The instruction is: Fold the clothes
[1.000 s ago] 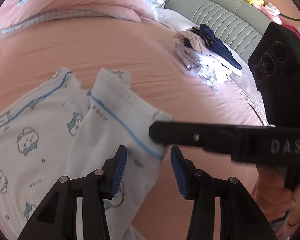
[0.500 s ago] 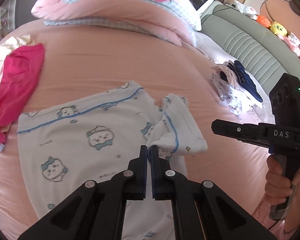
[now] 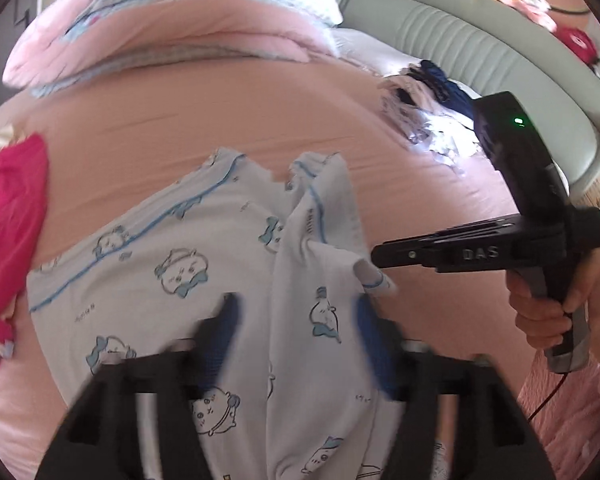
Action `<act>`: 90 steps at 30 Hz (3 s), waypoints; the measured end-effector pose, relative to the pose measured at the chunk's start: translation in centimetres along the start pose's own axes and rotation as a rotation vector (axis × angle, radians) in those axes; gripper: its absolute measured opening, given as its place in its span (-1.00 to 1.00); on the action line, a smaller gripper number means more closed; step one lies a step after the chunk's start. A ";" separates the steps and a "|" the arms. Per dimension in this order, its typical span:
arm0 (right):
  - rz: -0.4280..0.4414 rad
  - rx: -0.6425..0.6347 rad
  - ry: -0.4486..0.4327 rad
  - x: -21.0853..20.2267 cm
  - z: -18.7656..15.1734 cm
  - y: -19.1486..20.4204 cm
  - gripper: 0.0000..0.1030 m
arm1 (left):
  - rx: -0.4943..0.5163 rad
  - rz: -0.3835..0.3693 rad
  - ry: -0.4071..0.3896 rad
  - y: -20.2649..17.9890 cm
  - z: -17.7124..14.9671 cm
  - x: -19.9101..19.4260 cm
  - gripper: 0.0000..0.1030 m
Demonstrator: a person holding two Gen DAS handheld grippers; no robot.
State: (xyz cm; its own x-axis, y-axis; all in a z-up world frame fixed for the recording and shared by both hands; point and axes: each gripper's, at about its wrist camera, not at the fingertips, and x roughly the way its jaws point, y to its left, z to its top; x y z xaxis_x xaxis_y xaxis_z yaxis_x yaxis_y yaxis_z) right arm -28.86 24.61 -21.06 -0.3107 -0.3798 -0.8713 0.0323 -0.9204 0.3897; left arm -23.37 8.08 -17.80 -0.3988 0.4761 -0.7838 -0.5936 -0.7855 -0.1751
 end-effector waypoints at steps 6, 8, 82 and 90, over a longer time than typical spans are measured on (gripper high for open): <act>-0.027 0.028 -0.012 -0.6 -0.4 -1.2 -0.79 | 0.150 0.015 0.000 -1.6 1.0 0.6 0.22; -0.021 0.047 0.001 -0.4 -0.5 -1.7 -0.79 | 0.203 0.028 0.047 -2.4 1.2 1.9 -0.15; -0.146 -0.322 -0.052 8.7 8.7 9.4 -0.79 | -0.401 0.401 -0.015 19.9 -0.8 0.5 -0.87; -0.189 -0.306 -0.161 8.8 10.7 10.2 -0.81 | -0.316 0.478 0.008 20.9 0.4 1.7 -0.83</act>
State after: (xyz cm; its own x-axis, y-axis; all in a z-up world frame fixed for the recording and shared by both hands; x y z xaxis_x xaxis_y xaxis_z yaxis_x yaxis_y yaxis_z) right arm -41.41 12.85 -21.57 -0.4827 -0.2038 -0.8517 0.2346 -0.9671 0.0985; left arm -36.68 -7.35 -22.57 -0.5655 0.0365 -0.8239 -0.1100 -0.9934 0.0315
